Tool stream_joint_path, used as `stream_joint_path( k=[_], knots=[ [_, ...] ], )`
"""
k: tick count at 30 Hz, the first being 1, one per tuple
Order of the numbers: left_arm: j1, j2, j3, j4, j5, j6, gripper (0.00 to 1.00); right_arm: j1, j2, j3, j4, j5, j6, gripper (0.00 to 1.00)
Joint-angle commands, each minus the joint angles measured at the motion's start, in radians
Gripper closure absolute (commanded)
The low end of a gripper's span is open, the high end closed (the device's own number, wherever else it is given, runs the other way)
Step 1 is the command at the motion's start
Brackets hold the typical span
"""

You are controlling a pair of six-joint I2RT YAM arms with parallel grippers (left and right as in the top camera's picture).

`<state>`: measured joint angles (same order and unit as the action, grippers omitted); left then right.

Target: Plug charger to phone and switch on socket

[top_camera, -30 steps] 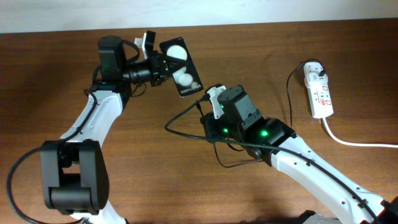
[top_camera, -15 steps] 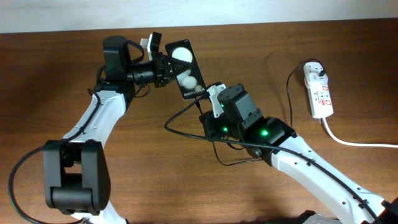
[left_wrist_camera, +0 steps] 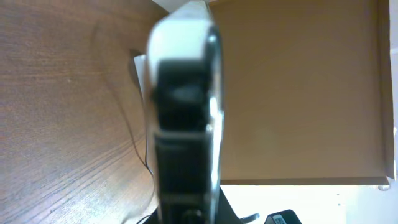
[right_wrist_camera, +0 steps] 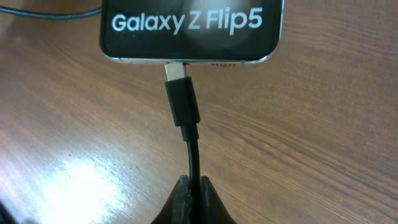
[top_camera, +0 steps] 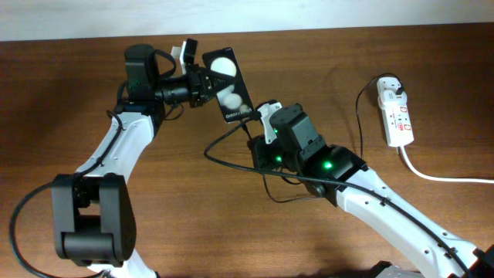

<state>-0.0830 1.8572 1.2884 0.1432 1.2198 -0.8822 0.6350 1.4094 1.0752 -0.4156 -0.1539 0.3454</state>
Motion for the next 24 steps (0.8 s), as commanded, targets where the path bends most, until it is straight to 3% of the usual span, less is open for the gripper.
stream_joint_path(
  k=[1, 13, 18, 20, 24],
  knots=[
    [-0.013, -0.006, 0.017, -0.003, 0.109, 0.017, 1.00, 0.006, 0.002, 0.025, 0.076, 0.008, 0.012, 0.96],
    [-0.016, -0.006, 0.016, -0.095, 0.130, 0.029, 1.00, 0.006, 0.002, 0.025, 0.159, -0.008, 0.003, 0.96],
    [-0.002, -0.006, 0.016, -0.092, 0.146, 0.069, 1.00, 0.006, 0.002, 0.025, 0.071, -0.001, -0.006, 0.96],
    [0.023, -0.006, 0.016, -0.092, 0.108, 0.069, 1.00, 0.006, 0.002, 0.025, 0.011, -0.126, -0.123, 0.96],
    [0.035, -0.006, 0.016, -0.092, 0.112, 0.069, 1.00, 0.006, 0.002, 0.025, -0.029, -0.137, -0.219, 0.96]
  ],
)
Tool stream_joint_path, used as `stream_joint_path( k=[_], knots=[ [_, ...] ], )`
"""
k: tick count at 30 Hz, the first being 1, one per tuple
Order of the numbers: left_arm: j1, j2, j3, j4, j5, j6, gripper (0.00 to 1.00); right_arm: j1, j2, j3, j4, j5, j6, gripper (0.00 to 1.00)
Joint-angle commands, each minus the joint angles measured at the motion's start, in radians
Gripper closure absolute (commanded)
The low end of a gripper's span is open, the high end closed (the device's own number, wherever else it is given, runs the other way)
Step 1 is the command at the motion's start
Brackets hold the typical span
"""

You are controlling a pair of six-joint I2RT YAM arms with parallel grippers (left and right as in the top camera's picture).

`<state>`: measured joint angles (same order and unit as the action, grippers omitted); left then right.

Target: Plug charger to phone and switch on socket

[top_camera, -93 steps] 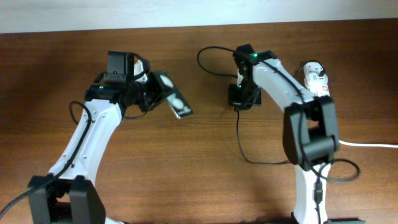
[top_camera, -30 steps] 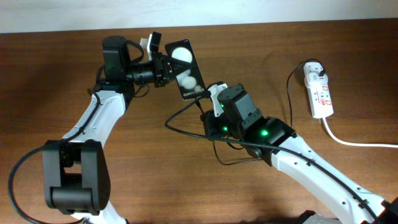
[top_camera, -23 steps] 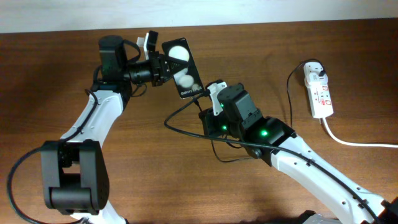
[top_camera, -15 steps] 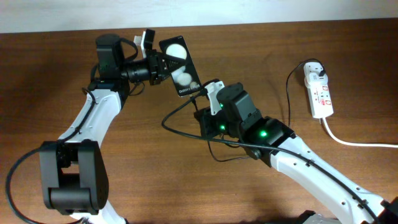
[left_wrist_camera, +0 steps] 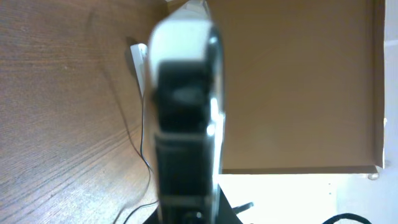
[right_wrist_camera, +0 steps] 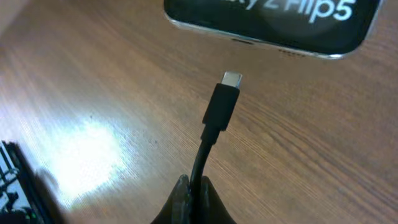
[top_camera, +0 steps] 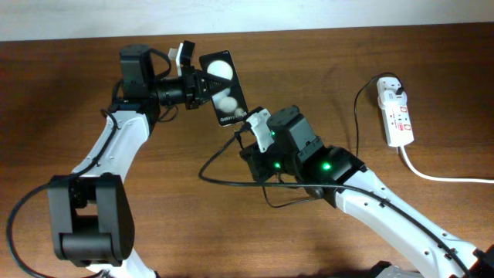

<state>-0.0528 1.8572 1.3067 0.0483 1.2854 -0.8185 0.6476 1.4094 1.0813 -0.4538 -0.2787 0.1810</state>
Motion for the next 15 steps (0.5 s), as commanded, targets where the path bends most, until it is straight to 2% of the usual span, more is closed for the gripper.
stream_joint_path(
  k=[1, 10, 15],
  knots=[
    [0.005, -0.006, -0.002, 0.003, 0.047, 0.005, 1.00, -0.006, 0.002, 0.019, 0.013, -0.003, -0.055, 0.96],
    [0.034, -0.006, -0.002, 0.051, 0.035, 0.005, 1.00, -0.006, 0.002, 0.019, 0.073, 0.047, -0.050, 0.96],
    [0.043, -0.006, -0.002, 0.051, 0.035, -0.071, 1.00, -0.006, 0.002, 0.019, 0.098, 0.047, -0.050, 0.96]
  ],
)
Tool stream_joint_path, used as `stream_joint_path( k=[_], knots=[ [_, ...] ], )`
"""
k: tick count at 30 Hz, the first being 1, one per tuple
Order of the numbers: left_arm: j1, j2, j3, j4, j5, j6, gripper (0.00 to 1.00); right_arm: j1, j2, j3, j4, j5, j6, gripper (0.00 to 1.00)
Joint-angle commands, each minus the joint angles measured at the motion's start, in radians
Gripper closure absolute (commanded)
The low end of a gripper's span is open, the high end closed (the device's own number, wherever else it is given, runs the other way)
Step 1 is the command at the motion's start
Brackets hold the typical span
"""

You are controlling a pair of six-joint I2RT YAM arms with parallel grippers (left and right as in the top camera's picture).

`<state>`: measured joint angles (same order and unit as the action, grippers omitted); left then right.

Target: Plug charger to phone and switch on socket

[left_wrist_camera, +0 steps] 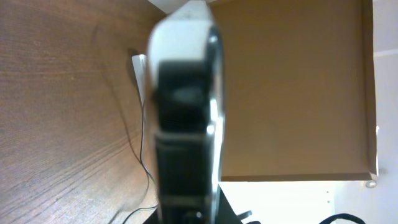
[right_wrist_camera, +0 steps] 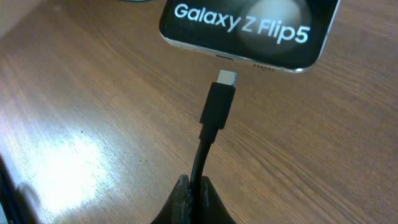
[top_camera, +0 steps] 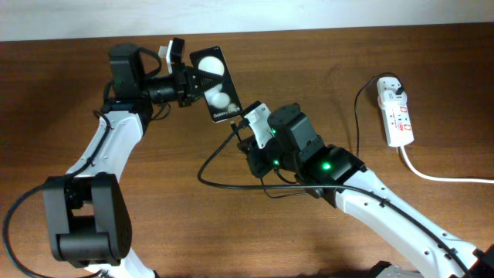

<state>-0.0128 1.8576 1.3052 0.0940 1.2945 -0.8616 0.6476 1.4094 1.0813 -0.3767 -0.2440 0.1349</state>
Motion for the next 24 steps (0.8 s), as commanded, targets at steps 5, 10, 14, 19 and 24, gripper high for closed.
stream_joint_path(
  k=[5, 10, 14, 19, 24],
  knots=[
    [0.003, -0.006, 0.000, 0.002, 0.050, -0.039, 1.00, -0.006, 0.015, 0.019, 0.074, 0.021, -0.004, 0.96],
    [0.003, -0.006, 0.000, 0.002, 0.053, -0.066, 1.00, -0.006, 0.045, 0.019, 0.037, 0.020, 0.004, 0.96],
    [0.003, -0.006, 0.000, 0.003, 0.052, -0.065, 1.00, -0.006, 0.045, 0.019, 0.052, 0.019, 0.004, 0.90],
    [0.003, -0.006, 0.000, 0.002, 0.052, -0.065, 1.00, -0.006, 0.045, 0.019, 0.057, 0.019, 0.004, 0.96],
    [0.069, -0.006, 0.000, 0.147, 0.044, -0.065, 1.00, -0.006, 0.116, 0.018, 0.003, 0.031, -0.008, 0.50]
  ],
)
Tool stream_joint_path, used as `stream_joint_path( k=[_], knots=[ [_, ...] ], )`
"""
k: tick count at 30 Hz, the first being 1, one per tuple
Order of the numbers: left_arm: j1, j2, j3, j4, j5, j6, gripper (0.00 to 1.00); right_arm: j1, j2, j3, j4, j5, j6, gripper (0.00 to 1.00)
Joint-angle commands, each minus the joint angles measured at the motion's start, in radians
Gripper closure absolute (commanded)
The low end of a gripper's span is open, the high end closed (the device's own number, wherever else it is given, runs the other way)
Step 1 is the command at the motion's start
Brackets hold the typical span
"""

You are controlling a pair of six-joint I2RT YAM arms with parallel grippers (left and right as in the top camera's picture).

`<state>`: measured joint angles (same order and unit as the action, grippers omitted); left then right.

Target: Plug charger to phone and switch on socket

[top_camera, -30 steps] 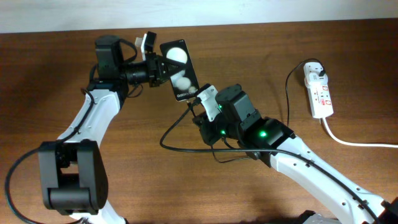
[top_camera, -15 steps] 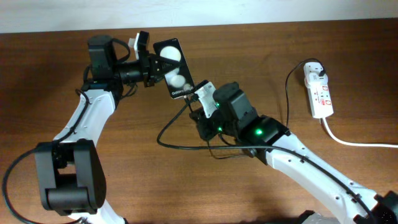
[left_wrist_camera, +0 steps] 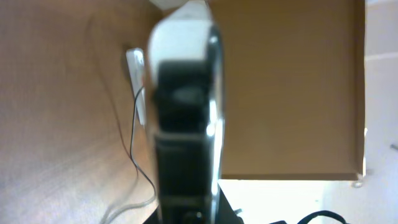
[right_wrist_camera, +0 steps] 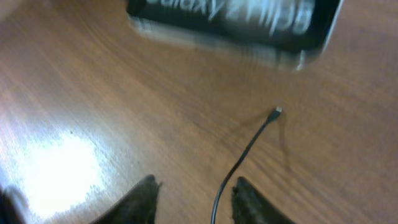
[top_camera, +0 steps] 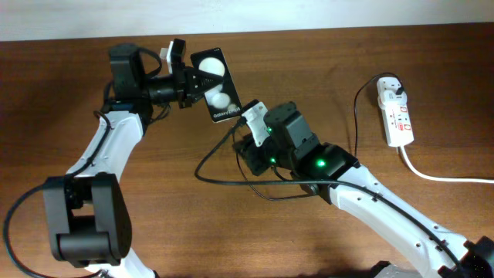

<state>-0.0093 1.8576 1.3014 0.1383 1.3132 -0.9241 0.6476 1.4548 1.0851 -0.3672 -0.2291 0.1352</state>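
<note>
My left gripper [top_camera: 187, 83] is shut on the black phone [top_camera: 217, 94] and holds it tilted above the table. The left wrist view shows the phone [left_wrist_camera: 183, 106] edge-on. Marked "Galaxy Z Flip5", the phone [right_wrist_camera: 233, 22] is blurred at the top of the right wrist view. My right gripper [right_wrist_camera: 196, 190] is open just below the phone, fingers [right_wrist_camera: 146, 196] spread wide. The thin black charger cable [right_wrist_camera: 239, 158] runs between them untouched, its plug [right_wrist_camera: 277, 111] lying apart from the phone's bottom edge. A white power strip [top_camera: 395, 114] lies at the right.
The black cable [top_camera: 224, 174] loops on the wooden table [top_camera: 193, 232] under my right arm. A white lead [top_camera: 432, 174] runs from the strip off the right edge. The strip [left_wrist_camera: 134, 65] also shows far off in the left wrist view.
My right gripper was shut on the cable with the plug just under the phone's port. Now it is open, and the cable lies loose with the plug farther from the phone.
At first my right gripper held the plug's tip against the phone's bottom port. Then the plug was clear of the phone and off to one side. Then it stood lined up just below the port. Now the cable is released, while the left gripper still holds the phone.
</note>
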Motion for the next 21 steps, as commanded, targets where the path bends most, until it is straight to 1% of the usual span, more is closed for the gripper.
stream_joint_path(
  k=[1, 2, 3, 5, 6, 7, 9, 11, 13, 14, 16, 18, 20, 21],
  knots=[
    [0.119, -0.006, 0.004, 0.160, 0.025, -0.002, 1.00, -0.006, 0.113, 0.015, 0.003, 0.051, -0.008, 0.49],
    [0.185, -0.006, 0.004, 0.164, 0.026, -0.002, 1.00, -0.006, 0.172, 0.015, 0.034, 0.100, 0.005, 0.46],
    [0.256, -0.006, 0.003, 0.106, 0.027, -0.002, 1.00, -0.007, 0.256, 0.024, 0.111, 0.115, 0.052, 0.39],
    [0.297, -0.006, 0.003, 0.025, 0.034, -0.002, 1.00, -0.008, 0.356, 0.100, 0.119, 0.134, 0.091, 0.38],
    [0.306, -0.006, 0.003, -0.006, 0.034, 0.006, 1.00, -0.008, 0.423, 0.178, 0.088, 0.133, 0.091, 0.39],
    [0.305, -0.006, 0.003, -0.012, 0.034, 0.039, 1.00, -0.012, 0.516, 0.312, -0.006, 0.149, 0.130, 0.42],
    [0.305, -0.006, 0.003, -0.025, 0.034, 0.044, 1.00, -0.039, 0.610, 0.435, -0.105, 0.159, 0.194, 0.46],
    [0.305, -0.006, 0.003, -0.025, 0.034, 0.044, 1.00, -0.053, 0.644, 0.441, -0.127, 0.151, 0.240, 0.51],
    [0.305, -0.006, 0.003, -0.024, 0.033, 0.044, 1.00, -0.052, 0.663, 0.441, -0.143, 0.139, 0.240, 0.53],
    [0.305, -0.006, 0.003, -0.024, 0.033, 0.044, 1.00, -0.053, 0.679, 0.441, -0.154, 0.122, 0.240, 0.56],
    [0.305, -0.006, 0.003, -0.024, 0.033, 0.055, 1.00, -0.051, 0.687, 0.441, -0.145, 0.062, 0.240, 0.58],
    [0.305, -0.006, 0.003, -0.025, 0.033, 0.055, 1.00, -0.051, 0.692, 0.441, -0.152, 0.051, 0.240, 0.58],
    [0.305, -0.006, 0.003, -0.025, 0.034, 0.055, 1.00, -0.051, 0.713, 0.441, -0.160, 0.057, 0.240, 0.68],
    [0.305, -0.006, 0.003, -0.024, 0.034, 0.055, 1.00, -0.051, 0.713, 0.441, -0.156, 0.065, 0.240, 0.68]
  ],
)
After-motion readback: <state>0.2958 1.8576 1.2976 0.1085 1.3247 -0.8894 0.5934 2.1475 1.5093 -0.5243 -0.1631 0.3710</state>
